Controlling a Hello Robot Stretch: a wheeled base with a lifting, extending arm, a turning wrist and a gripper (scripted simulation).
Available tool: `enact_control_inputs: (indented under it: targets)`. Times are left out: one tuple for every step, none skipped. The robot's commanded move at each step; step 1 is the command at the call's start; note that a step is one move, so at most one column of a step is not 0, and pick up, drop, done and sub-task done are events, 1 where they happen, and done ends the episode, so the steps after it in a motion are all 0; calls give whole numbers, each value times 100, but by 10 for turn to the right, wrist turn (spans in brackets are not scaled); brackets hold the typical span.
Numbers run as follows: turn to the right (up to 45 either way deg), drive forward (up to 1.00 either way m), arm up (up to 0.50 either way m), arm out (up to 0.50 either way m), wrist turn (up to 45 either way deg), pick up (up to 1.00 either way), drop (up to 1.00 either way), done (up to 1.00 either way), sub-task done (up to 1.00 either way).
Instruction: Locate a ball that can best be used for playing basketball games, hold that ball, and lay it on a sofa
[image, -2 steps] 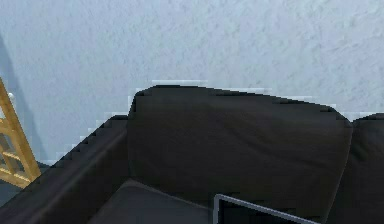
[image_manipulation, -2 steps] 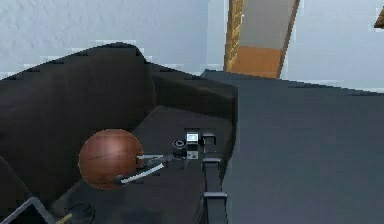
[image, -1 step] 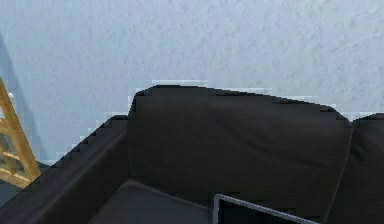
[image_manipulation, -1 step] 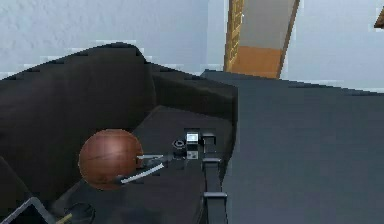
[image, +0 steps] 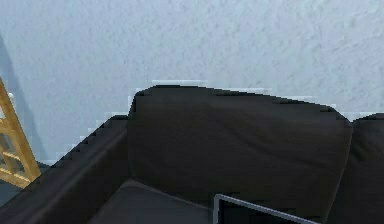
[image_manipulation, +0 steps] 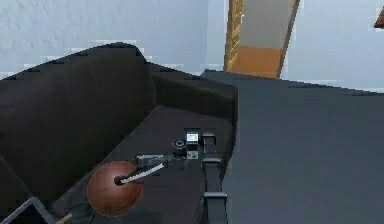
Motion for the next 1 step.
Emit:
enact_control_inputs:
  targets:
    - [0, 0, 10, 0, 0, 0, 0, 0, 0]
